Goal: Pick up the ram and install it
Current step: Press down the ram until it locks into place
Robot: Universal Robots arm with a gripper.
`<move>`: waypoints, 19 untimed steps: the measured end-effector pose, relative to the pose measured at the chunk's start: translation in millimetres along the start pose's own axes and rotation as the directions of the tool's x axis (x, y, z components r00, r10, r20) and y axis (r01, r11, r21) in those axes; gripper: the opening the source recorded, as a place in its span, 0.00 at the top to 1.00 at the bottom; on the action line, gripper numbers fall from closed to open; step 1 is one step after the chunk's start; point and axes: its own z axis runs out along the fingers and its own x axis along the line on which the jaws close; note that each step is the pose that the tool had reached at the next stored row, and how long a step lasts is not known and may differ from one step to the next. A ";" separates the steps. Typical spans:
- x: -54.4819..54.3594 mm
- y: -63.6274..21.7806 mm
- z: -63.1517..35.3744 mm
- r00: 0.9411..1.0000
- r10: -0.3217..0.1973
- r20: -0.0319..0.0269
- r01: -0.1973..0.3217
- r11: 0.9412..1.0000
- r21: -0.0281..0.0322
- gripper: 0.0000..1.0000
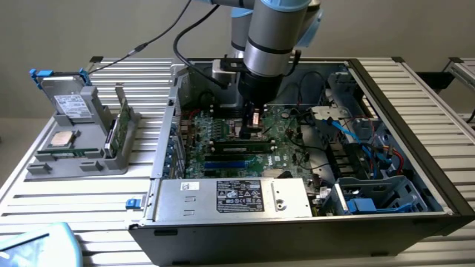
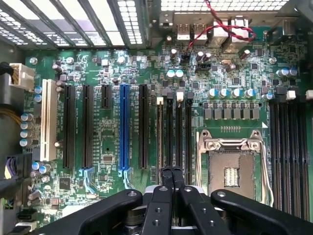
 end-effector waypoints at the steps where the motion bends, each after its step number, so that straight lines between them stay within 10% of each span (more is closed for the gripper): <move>1: 0.0 0.0 0.0 1.000 0.013 0.002 -0.013 1.000 0.000 0.90; 6: 0.0 -0.1 0.4 0.998 0.069 0.004 -0.069 0.998 0.000 0.90; 12: 0.0 -0.3 1.9 0.993 0.116 -0.022 -0.116 0.993 0.003 0.90; 19: 0.0 -0.4 3.2 0.984 0.174 -0.029 -0.174 0.985 0.004 0.90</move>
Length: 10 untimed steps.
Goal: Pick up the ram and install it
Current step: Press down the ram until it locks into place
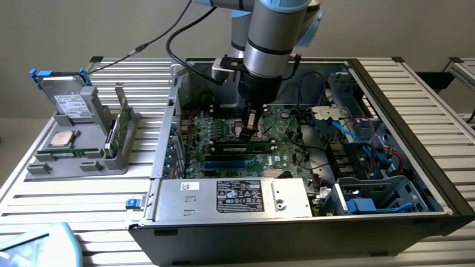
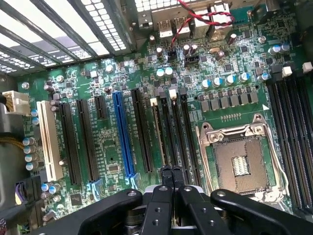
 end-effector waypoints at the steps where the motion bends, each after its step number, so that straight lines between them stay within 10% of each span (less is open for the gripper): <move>1: 0.0 0.0 0.2 1.000 0.010 0.001 -0.010 1.000 0.000 0.90; 10: -0.3 -0.5 3.9 0.994 0.113 0.007 -0.113 0.994 -0.005 0.90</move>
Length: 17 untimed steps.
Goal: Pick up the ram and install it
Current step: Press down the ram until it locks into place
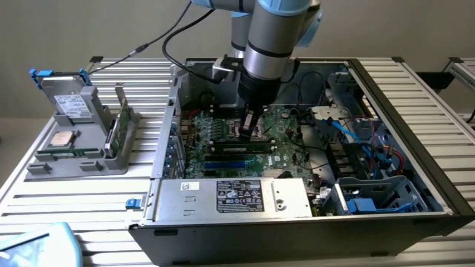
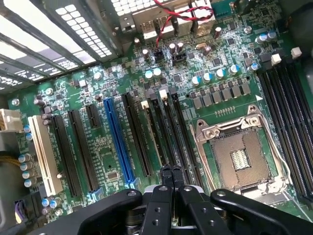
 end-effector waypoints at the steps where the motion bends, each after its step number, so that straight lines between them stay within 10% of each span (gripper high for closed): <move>1: -0.1 -0.1 0.8 1.000 0.013 0.001 -0.013 1.000 -0.001 0.90; 17: 0.0 0.0 0.1 0.984 0.179 0.020 -0.179 0.984 -0.013 0.90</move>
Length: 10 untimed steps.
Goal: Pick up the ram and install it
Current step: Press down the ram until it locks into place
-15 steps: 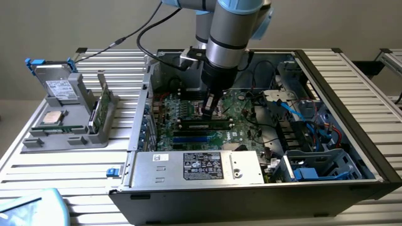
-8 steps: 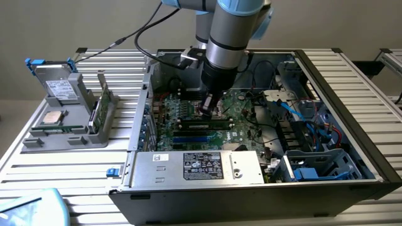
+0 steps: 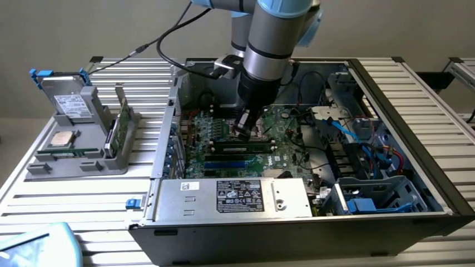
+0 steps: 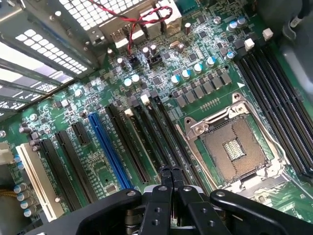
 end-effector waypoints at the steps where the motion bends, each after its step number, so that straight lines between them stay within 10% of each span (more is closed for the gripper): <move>1: 0.0 0.0 -0.2 1.000 0.006 0.001 -0.006 1.000 0.000 0.90; 10: 0.4 0.9 -1.1 0.999 0.043 0.005 -0.043 0.999 -0.003 0.90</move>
